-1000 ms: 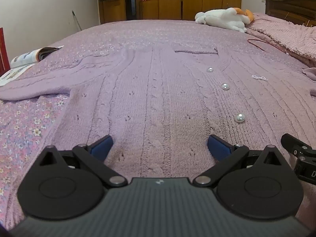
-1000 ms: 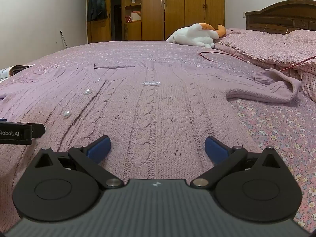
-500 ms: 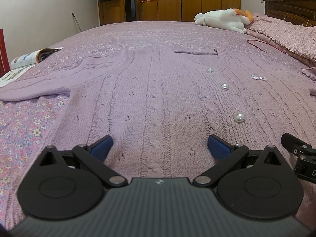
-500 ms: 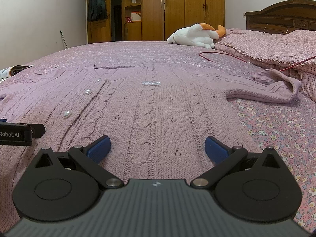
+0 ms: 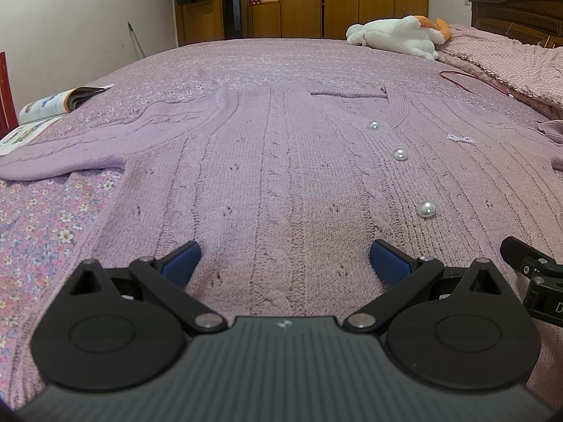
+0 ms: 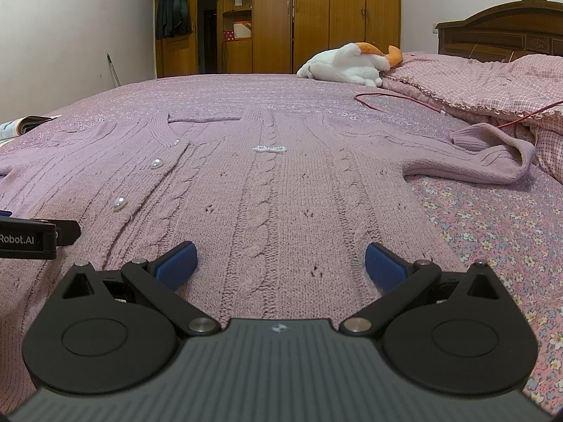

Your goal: Fold small clothes

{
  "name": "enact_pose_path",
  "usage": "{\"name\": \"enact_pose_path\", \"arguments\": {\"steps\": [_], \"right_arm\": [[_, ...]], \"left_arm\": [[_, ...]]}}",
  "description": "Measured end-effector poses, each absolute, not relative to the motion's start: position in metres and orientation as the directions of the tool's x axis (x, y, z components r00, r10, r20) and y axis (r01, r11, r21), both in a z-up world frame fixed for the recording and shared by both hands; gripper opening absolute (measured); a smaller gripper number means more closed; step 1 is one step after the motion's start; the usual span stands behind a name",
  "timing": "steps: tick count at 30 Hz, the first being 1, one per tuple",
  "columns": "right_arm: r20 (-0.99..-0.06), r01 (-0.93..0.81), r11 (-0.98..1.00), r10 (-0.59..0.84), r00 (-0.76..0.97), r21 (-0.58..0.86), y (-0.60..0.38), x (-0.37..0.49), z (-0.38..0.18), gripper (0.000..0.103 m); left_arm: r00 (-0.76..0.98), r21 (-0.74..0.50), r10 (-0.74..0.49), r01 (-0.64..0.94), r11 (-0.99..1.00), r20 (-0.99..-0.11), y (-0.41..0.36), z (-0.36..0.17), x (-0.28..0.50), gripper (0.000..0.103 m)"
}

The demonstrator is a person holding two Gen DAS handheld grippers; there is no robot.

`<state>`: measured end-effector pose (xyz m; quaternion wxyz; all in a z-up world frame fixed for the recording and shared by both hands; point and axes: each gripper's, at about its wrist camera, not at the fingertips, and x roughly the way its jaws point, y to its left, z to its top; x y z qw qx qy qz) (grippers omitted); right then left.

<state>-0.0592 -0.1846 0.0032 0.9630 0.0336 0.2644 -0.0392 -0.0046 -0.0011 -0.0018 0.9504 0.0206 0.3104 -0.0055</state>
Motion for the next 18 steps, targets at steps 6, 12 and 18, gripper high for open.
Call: {"name": "enact_pose_path", "arguments": {"steps": [6,12,18], "right_arm": [[-0.515,0.096,0.994,-0.057,0.855,0.049,-0.1846,-0.0592,0.0029,0.103],[-0.514,0.096,0.994,-0.059,0.856,0.046,-0.1856,-0.0601,0.0051,0.103],[-0.513,0.098,0.994,-0.062,0.856,0.044,-0.1846,-0.0587,0.003,0.103]], "left_arm": [[0.807,0.036,0.002,0.023,0.999,-0.591,-0.0009,-0.0016,-0.0037,0.103],[0.807,0.036,0.003,0.023,0.999,-0.591,-0.0014,-0.001,-0.0038,0.103],[0.804,0.035,0.003,0.022,0.999,-0.595,0.0009,-0.001,-0.0003,0.103]]}}
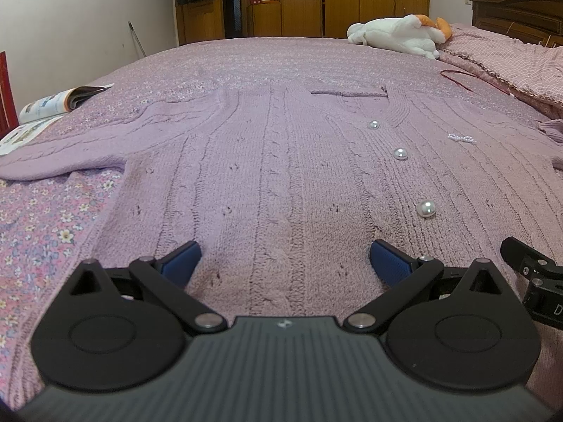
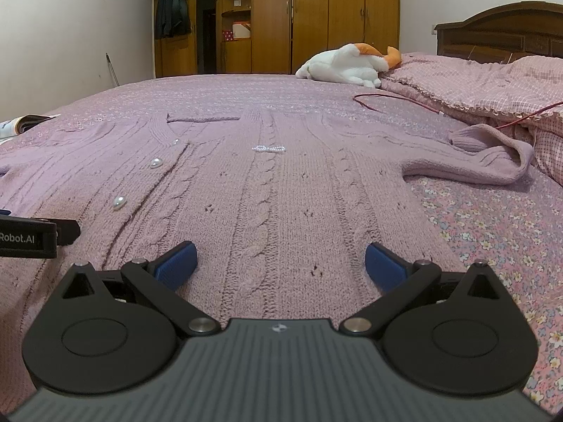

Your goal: Fold small clothes

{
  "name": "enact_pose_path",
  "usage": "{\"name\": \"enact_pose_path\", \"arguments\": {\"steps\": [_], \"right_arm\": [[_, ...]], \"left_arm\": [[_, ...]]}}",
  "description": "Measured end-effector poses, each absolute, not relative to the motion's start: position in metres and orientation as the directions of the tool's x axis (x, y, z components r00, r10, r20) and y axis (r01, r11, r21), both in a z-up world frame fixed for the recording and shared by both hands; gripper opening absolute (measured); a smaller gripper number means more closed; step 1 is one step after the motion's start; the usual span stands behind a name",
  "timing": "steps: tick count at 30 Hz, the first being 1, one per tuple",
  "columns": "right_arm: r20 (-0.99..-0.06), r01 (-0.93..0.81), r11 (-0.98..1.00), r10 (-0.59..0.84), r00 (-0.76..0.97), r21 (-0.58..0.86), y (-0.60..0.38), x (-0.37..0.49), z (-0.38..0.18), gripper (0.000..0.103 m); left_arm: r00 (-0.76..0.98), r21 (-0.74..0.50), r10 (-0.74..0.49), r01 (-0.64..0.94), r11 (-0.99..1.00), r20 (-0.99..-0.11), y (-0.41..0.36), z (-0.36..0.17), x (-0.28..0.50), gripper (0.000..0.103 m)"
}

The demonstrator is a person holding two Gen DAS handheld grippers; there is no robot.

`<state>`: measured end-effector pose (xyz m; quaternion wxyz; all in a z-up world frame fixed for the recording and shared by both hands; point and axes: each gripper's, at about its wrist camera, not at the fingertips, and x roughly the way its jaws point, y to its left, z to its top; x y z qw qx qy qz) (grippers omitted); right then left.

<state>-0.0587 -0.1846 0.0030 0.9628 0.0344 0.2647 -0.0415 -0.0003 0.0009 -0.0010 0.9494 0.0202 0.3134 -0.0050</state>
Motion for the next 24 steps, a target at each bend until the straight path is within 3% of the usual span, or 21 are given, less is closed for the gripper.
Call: {"name": "enact_pose_path", "arguments": {"steps": [15,24], "right_arm": [[-0.54,0.101,0.994,-0.059,0.84,0.048,-0.185,-0.055,0.006,0.103],[-0.656,0.017,0.994,0.057,0.753,0.106,-0.204,-0.034,0.023,0.103]], "left_arm": [[0.789,0.041,0.004,0.027,0.999,-0.615,0.0,0.0,0.006,0.103],[0.749,0.038,0.0,0.034,0.999,-0.663,0.0,0.007,0.017,0.103]]}}
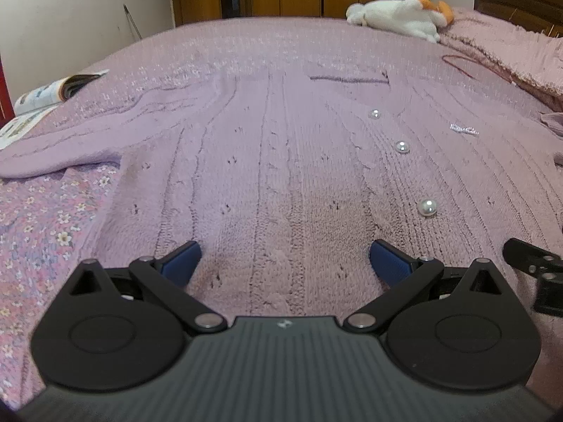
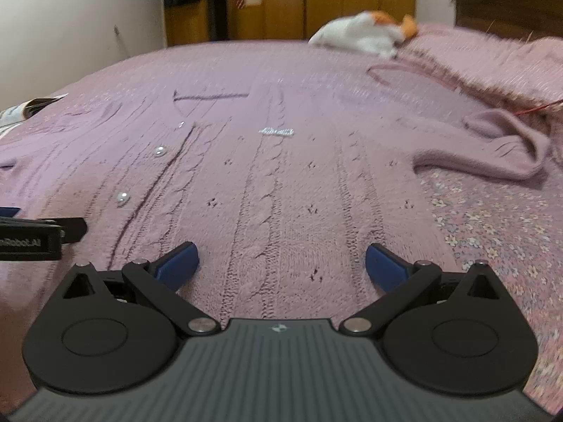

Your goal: Fold small clothes

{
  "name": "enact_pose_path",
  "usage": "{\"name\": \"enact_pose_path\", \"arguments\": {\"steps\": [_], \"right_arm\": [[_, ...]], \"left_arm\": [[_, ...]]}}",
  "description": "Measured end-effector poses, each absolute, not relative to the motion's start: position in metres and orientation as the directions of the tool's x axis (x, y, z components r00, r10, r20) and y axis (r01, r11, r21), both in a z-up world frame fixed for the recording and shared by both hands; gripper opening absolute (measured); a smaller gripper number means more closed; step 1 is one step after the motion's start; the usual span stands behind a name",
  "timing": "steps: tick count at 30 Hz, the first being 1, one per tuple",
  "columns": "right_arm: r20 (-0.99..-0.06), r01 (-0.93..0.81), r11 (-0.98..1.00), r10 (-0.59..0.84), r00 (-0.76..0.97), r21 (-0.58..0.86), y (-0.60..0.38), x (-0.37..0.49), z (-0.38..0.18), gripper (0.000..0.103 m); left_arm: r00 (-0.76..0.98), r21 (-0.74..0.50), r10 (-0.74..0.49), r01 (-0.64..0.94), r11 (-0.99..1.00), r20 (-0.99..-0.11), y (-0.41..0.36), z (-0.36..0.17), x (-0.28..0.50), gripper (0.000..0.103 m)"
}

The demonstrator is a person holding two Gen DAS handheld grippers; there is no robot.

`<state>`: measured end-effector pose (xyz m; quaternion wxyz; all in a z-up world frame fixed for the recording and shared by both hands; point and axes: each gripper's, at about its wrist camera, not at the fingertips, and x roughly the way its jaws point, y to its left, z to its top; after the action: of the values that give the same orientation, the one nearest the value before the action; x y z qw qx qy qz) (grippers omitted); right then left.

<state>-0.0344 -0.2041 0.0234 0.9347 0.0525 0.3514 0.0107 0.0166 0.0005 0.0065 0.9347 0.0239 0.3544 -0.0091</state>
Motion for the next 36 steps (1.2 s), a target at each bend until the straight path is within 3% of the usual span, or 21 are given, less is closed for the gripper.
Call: {"name": "enact_pose_path", "arguments": {"steps": [5,10,17,28,31,34,35,36], "right_arm": [[-0.702,-0.029,0.973,0.187,0.687,0.23,-0.235,-0.029,0.045,0.103],[-0.704,-0.035,0.975,0.183,0.686,0.219,-0.278,-0.025,0.075,0.103],[-0.724,0.127,0.986,-0.01,0.689,0.107,-0.376,0.019,0.101,0.103],[-0.737,0.325,0.945,-0.249,0.628,-0.042,-0.484,0.121,0.085,0.088],[-0.756,0.367,0.927,-0.292,0.585,-0.074,-0.499,0.147,0.069,0.082],[-0.782,0.414,0.906,-0.318,0.536,-0.085,-0.513,0.165,0.052,0.068],[-0.787,0.427,0.9,-0.323,0.525,-0.085,-0.517,0.167,0.048,0.059],[-0.79,0.438,0.895,-0.329,0.517,-0.086,-0.521,0.167,0.044,0.042]], "left_arm": [[0.709,0.04,-0.002,0.042,0.998,-0.705,-0.002,0.011,0.024,0.103],[0.673,0.038,-0.004,0.047,0.998,-0.739,0.0,0.014,0.03,0.103],[0.656,0.043,0.001,0.048,0.998,-0.755,-0.001,0.015,0.032,0.103],[0.644,0.052,0.014,0.04,0.998,-0.765,-0.003,0.016,0.038,0.103],[0.645,0.051,0.012,0.042,0.998,-0.764,-0.002,0.016,0.039,0.103],[0.649,0.052,0.012,0.043,0.998,-0.761,-0.002,0.015,0.038,0.103],[0.649,0.053,0.011,0.044,0.998,-0.761,-0.003,0.016,0.038,0.103],[0.648,0.053,0.011,0.045,0.998,-0.762,-0.003,0.016,0.039,0.103]]}}
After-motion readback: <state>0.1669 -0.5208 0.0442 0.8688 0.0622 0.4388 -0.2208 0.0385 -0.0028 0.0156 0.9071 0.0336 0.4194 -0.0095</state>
